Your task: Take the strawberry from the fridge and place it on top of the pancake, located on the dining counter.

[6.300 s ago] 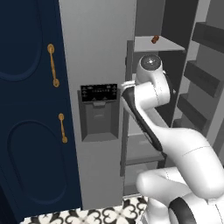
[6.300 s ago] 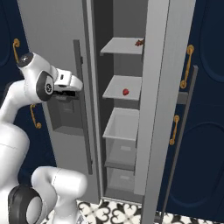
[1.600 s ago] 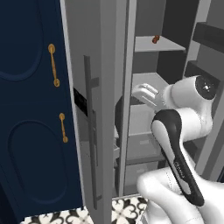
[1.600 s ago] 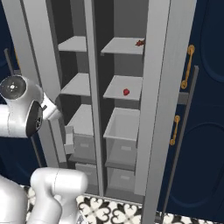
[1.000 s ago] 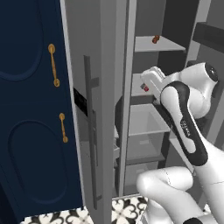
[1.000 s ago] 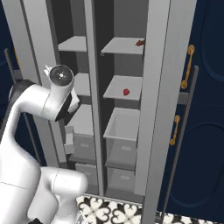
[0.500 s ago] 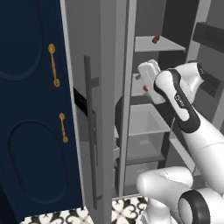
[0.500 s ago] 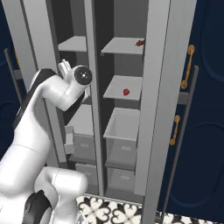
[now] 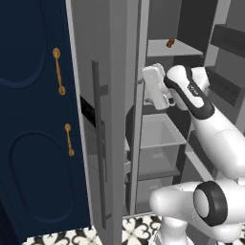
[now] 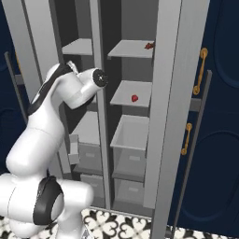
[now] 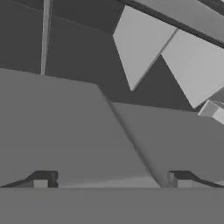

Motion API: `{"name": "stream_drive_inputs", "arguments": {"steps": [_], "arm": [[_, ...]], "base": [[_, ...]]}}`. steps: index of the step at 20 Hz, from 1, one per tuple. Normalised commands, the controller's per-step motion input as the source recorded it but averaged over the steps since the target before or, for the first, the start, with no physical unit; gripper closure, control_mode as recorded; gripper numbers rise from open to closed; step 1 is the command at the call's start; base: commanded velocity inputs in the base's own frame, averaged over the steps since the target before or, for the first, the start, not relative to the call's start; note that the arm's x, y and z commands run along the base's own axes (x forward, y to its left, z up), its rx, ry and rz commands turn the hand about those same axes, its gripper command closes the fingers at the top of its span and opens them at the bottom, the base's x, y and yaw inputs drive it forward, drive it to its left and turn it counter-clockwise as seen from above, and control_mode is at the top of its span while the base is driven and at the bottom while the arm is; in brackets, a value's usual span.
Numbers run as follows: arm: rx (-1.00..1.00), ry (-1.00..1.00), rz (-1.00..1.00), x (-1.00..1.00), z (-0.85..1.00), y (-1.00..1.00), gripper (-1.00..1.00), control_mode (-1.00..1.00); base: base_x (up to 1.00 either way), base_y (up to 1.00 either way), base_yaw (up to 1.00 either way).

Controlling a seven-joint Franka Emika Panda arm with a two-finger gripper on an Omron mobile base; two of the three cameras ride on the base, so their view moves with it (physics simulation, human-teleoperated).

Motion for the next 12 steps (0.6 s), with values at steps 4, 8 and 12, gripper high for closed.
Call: {"name": "stream_drive_inputs", "arguments": {"steps": [4, 8, 12], "arm": [[0.00, 0.00, 0.29, -0.13, 0.00, 0.58, -1.00, -1.00], [0.00, 0.00, 0.29, -0.38, 0.00, 0.59, -1.00, -1.00], [0.00, 0.00, 0.27, -0.27, 0.00, 0.68, -1.00, -1.00]], "base": [[0.00, 0.00, 0.00], [0.00, 0.00, 0.00], [0.00, 0.00, 0.00]]}}
